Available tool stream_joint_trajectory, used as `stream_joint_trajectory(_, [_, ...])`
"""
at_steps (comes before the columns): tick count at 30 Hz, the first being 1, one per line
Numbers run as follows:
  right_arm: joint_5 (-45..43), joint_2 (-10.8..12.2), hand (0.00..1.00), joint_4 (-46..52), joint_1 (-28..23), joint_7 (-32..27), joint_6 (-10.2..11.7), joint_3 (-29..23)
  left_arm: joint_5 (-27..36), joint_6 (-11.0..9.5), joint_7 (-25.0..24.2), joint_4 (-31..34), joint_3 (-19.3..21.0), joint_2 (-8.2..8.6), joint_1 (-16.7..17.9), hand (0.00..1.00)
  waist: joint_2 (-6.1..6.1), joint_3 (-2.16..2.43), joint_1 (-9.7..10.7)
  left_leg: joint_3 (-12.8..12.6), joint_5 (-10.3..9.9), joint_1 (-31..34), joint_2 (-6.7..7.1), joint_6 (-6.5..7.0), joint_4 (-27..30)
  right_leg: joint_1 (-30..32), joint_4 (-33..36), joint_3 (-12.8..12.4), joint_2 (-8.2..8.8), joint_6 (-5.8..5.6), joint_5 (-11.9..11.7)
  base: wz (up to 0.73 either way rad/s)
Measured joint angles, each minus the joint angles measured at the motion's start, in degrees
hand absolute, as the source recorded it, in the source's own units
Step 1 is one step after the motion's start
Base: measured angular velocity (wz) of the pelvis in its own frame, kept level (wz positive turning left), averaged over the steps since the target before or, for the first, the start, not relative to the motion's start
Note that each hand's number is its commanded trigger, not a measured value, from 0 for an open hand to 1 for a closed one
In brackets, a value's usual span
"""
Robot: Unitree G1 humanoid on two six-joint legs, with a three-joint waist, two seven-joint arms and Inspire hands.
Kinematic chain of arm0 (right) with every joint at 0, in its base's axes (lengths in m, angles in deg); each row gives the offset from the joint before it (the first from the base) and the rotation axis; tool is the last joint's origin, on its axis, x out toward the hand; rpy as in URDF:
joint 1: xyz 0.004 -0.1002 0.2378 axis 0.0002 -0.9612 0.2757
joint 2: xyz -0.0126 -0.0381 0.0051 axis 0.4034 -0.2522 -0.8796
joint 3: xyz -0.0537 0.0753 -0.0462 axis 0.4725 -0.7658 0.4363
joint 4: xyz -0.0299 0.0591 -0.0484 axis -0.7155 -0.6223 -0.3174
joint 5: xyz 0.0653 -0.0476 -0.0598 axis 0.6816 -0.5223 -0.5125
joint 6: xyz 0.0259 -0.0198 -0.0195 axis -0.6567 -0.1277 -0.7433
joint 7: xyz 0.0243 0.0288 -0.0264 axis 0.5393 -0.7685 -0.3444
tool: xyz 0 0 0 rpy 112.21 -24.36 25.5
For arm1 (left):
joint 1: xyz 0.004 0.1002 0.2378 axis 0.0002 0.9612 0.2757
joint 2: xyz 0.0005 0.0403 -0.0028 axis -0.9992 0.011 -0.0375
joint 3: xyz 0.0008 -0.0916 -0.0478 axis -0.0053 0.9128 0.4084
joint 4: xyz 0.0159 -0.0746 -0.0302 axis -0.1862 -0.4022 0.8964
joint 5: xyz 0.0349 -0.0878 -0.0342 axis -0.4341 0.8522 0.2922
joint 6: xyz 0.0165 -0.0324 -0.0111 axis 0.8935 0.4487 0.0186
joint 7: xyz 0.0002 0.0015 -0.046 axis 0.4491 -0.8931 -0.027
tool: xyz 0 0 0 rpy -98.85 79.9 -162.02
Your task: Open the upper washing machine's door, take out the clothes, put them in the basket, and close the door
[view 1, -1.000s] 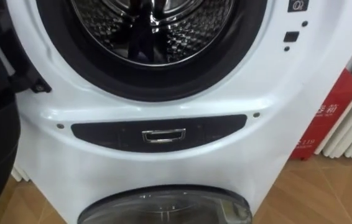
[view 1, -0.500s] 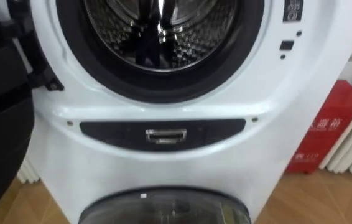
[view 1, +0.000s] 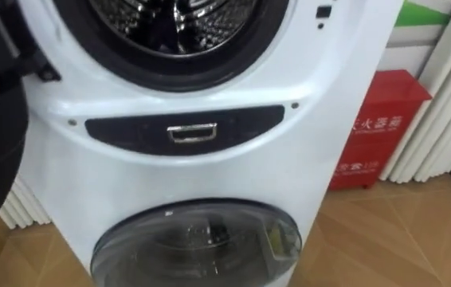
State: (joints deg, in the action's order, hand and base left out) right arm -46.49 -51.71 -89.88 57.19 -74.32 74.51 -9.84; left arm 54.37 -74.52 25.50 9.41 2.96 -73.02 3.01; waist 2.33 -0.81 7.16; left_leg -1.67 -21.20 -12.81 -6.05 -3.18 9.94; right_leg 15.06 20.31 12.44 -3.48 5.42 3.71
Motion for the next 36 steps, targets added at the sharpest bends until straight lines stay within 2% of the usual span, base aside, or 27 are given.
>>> stream_joint_trajectory(1, [-0.40, 0.05, 0.00, 0.01, 0.06, 0.09, 0.05, 0.01, 0.02, 0.03, -0.05, -0.75, -0.26, 0.00, 0.03, 0.00, -0.15, 0.00, -0.03, -0.27, 0.37, 0.33, 0.78, 1.20, -0.15, -0.06, -1.27, -0.45, 0.30, -0.33, -1.42, -0.25])
stream_joint_trajectory(2, [0.00, 0.16, 0.00, -0.09, 0.06, 0.13, 0.13, 0.03, 0.62, 0.12, -0.10, -2.62, -0.66, 0.06, 0.16, 0.00, -0.65, 0.13, 0.12, -1.66, 1.29, 1.26, 1.88, 2.86, -0.16, -0.36, -4.12, -1.49, 1.00, -0.99, -4.45, -0.21])
stream_joint_trajectory(3, [1.11, 0.20, 0.00, -0.16, 0.12, 0.14, 0.12, 0.14, 1.24, 0.40, -0.11, -3.87, -1.30, -0.05, 0.58, 0.00, -1.03, 0.04, 0.33, -2.62, 2.08, 2.01, 3.24, 4.32, -0.15, -1.12, -7.38, -2.09, 1.70, -1.71, -7.63, -0.18])
stream_joint_trajectory(4, [1.78, 0.20, 0.00, -0.18, -0.02, 0.15, 0.11, 0.14, 1.53, 0.42, -0.14, -4.08, -1.42, -0.11, 1.02, 0.00, -1.37, 0.05, 0.48, -3.27, 2.54, 2.44, 4.06, 5.12, -0.15, -1.24, -8.75, -2.89, 2.13, -2.11, -9.16, -0.11])
stream_joint_trajectory(5, [3.53, 0.23, 0.00, -0.24, -0.20, 0.07, 0.03, 0.11, 3.40, 0.24, -0.10, -4.61, -1.41, -0.31, 1.76, 0.00, -1.56, -0.04, 0.28, -5.50, 3.11, 3.63, 4.91, 6.12, -0.05, -1.17, -10.07, -3.99, 3.16, -3.78, -11.17, 0.00])
stream_joint_trajectory(6, [5.22, 0.21, 0.00, -0.28, -0.97, -0.08, -0.21, -0.03, 3.99, 0.24, -0.06, -5.63, -1.33, -0.40, 2.48, 0.00, -1.25, -0.13, 0.71, -7.91, 3.27, 4.53, 4.51, 6.20, 0.87, -1.19, -5.55, -3.78, 4.47, -5.09, -7.83, 0.11])
stream_joint_trajectory(7, [5.96, 0.16, 0.00, -0.28, -1.61, -0.16, -0.58, -0.04, 4.68, 0.20, 0.06, -5.87, -1.32, -0.42, 2.88, 0.00, -1.43, -0.03, 0.63, -7.98, 3.68, 5.03, 4.49, 6.35, 0.91, -1.27, -2.41, -3.49, 4.86, -5.33, -5.32, 0.21])
stream_joint_trajectory(8, [6.95, 0.00, 0.00, -0.28, -2.16, -0.28, -1.27, -0.05, 5.94, 0.10, 0.51, -6.09, -1.30, -0.50, 3.60, 0.00, -0.71, 0.43, 0.02, -8.73, 4.41, 5.42, 4.31, 6.36, 0.59, -2.36, 2.82, -3.48, 5.70, -5.51, -1.00, 0.00])
stream_joint_trajectory(9, [7.57, -0.10, 0.00, -0.28, -2.31, -0.37, -1.29, -0.02, 7.80, 0.05, 0.82, -6.13, -1.16, -0.59, 4.55, 0.00, -0.83, 0.17, -0.72, -10.03, 4.78, 5.41, 3.96, 6.26, 0.33, -4.76, 6.00, -3.58, 6.58, -6.18, 2.62, -0.14])
stream_joint_trajectory(10, [7.77, -0.10, 0.00, -0.29, -2.40, -0.40, -1.24, -0.01, 8.45, 0.05, 0.96, -6.13, -0.99, -0.60, 5.02, 0.00, -0.71, 0.16, -1.19, -10.42, 4.85, 5.33, 3.90, 6.23, 0.34, -6.43, 6.58, -3.70, 6.93, -6.73, 4.01, -0.30])
stream_joint_trajectory(11, [7.63, 0.05, 0.00, -0.30, -2.42, -0.39, -1.02, 0.14, 10.78, 0.00, 1.12, -6.18, 0.07, -0.63, 5.98, 0.00, -0.98, 0.34, -1.74, -10.81, 5.03, 5.34, 4.03, 6.01, 0.37, -10.02, 6.20, -3.62, 7.36, -7.72, 6.20, -0.23])
stream_joint_trajectory(12, [7.79, 0.38, 0.00, -0.33, -2.43, -0.37, -0.90, 0.18, 13.60, -0.03, 1.22, -6.35, 1.81, -0.68, 6.44, 0.00, -1.63, 0.43, -2.34, -10.84, 5.25, 5.46, 4.29, 5.69, 0.52, -12.55, 3.96, -4.24, 7.47, -8.13, 7.35, -0.20])
stream_joint_trajectory(13, [7.93, 0.45, 0.00, -0.40, -2.47, -0.35, -0.89, 0.19, 14.95, -0.24, 1.31, -6.52, 2.69, -0.66, 6.54, 0.00, -1.89, 0.37, -2.69, -10.88, 5.37, 5.44, 4.48, 5.50, 0.52, -13.25, 2.07, -4.38, 7.30, -8.16, 7.40, -0.21])
stream_joint_trajectory(14, [8.15, 0.39, 0.00, -0.47, -2.49, -0.39, -0.88, 0.19, 17.65, -0.79, 1.77, -7.38, 3.90, -0.63, 6.73, 0.00, -2.28, 0.55, -3.38, -11.21, 5.58, 5.32, 4.63, 5.19, 0.48, -14.79, -1.77, -4.42, 6.85, -8.03, 7.39, -0.29])
stream_joint_trajectory(16, [8.52, 0.22, 0.00, -0.45, -2.64, -0.48, -0.51, 0.07, 22.13, -1.00, 2.67, -7.75, 6.56, -0.32, 7.53, 0.00, -2.08, 0.70, -4.62, -12.22, 5.87, 5.01, 4.18, 4.79, 0.42, -16.40, -5.71, -4.99, 5.95, -6.74, 6.56, -0.31])
stream_joint_trajectory(17, [8.66, 0.27, 0.00, -0.42, -2.98, -0.36, -0.32, 0.10, 23.76, -1.26, 3.20, -7.03, 10.14, -0.30, 8.15, 0.00, -2.07, 0.74, -5.39, -12.68, 6.02, 4.54, 3.76, 4.50, 0.32, -16.57, -6.80, -5.53, 5.32, -6.41, 6.08, -0.27])
stream_joint_trajectory(19, [7.84, 0.24, 0.00, -0.07, -3.29, -0.04, -0.36, -0.17, 26.16, -1.68, 5.46, -3.58, 15.38, -0.36, 9.14, 0.00, -1.95, 1.11, -6.67, -13.00, 6.26, 4.02, 3.68, 4.12, 0.06, -16.63, -7.58, -5.88, 4.86, -6.21, 5.93, -0.15])
stream_joint_trajectory(21, [5.33, 0.18, 0.00, 0.90, -2.95, -0.03, 0.21, -2.80, 30.13, -2.85, 8.09, 2.58, 21.16, -0.46, 9.12, 0.00, -2.12, 0.88, -7.83, -12.68, 6.55, 4.22, 3.29, 3.88, -0.29, -16.56, -7.72, -5.83, 4.66, -5.94, 5.77, 0.03])
stream_joint_trajectory(22, [5.42, 0.07, 0.00, 0.79, -2.77, -0.12, 0.62, -3.53, 31.55, -3.57, 8.87, 3.79, 21.82, -0.65, 9.09, 0.00, -2.17, 0.88, -7.94, -12.48, 6.56, 4.13, 3.26, 3.86, -0.30, -16.87, -7.85, -5.80, 4.60, -5.91, 5.75, 0.13])
stream_joint_trajectory(23, [5.51, -0.24, 0.00, 0.75, -2.64, -0.39, 1.17, -4.71, 33.79, -4.74, 10.27, 6.23, 22.89, -1.15, 9.24, 0.00, -2.09, 1.04, -8.42, -12.11, 6.56, 3.83, 3.21, 3.84, -0.32, -17.47, -8.18, -5.45, 4.53, -5.91, 5.75, 0.12])
stream_joint_trajectory(25, [5.54, -0.66, 0.00, 1.48, -3.00, -0.60, 2.06, -6.12, 36.08, -5.26, 12.22, 12.78, 24.40, -1.78, 10.36, 0.00, -2.08, 0.97, -9.21, -11.68, 6.55, 3.25, 3.12, 3.82, -0.48, -18.38, -8.71, -4.97, 4.43, -5.90, 5.75, 0.11])
stream_joint_trajectory(27, [5.32, -0.64, 0.00, 2.62, -3.54, -1.30, 3.05, -8.44, 37.11, -7.04, 14.87, 19.59, 26.45, -3.07, 11.25, 0.00, -1.98, 0.97, -9.30, -10.48, 6.55, 3.34, 3.12, 3.82, -0.52, -19.06, -9.40, -4.24, 4.45, -5.91, 5.75, 0.20])
stream_joint_trajectory(30, [4.88, -0.60, 0.00, 4.10, -4.92, -2.00, 3.44, -9.59, 36.68, -8.07, 18.27, 30.05, 30.43, -3.19, 11.14, 0.00, -1.54, 1.03, -10.76, -9.88, 6.54, 3.91, 3.13, 3.81, -0.56, -18.95, -9.69, -3.51, 4.47, -5.91, 5.75, 0.11])
stream_joint_trajectory(31, [4.87, -0.59, 0.00, 4.72, -5.37, -2.01, 3.44, -9.59, 36.63, -8.60, 19.09, 31.11, 31.08, -3.42, 10.84, 0.00, -1.39, 1.12, -10.85, -9.63, 6.54, 4.06, 3.13, 3.81, -0.55, -19.11, -9.70, -3.31, 4.49, -5.91, 5.75, 0.17])
stream_joint_trajectory(32, [4.61, -0.59, 0.00, 5.11, -6.01, -2.05, 3.53, -9.60, 36.65, -9.19, 20.66, 32.99, 32.42, -4.12, 10.38, 0.00, -0.94, 1.16, -10.76, -9.03, 6.56, 4.11, 3.16, 3.79, -0.55, -19.32, -9.71, -2.87, 4.55, -5.92, 5.75, 0.17])
stream_joint_trajectory(34, [4.39, -0.58, 0.00, 5.34, -6.23, -2.11, 3.50, -9.60, 36.82, -9.23, 23.24, 36.09, 32.91, -5.66, 10.16, 0.00, -0.27, 0.88, -10.81, -8.71, 6.56, 3.95, 3.51, 3.79, -0.52, -19.95, -9.96, -2.79, 4.54, -5.92, 5.75, 0.14])
stream_joint_trajectory(36, [2.80, -0.32, 0.00, 8.07, -7.65, -2.12, 3.44, -9.58, 36.94, -9.29, 24.63, 39.78, 34.24, -7.95, 9.66, 0.00, 0.41, 0.91, -11.66, -8.31, 6.56, 4.02, 3.64, 3.79, -0.50, -20.04, -10.55, -2.19, 4.64, -5.98, 5.79, 0.07])
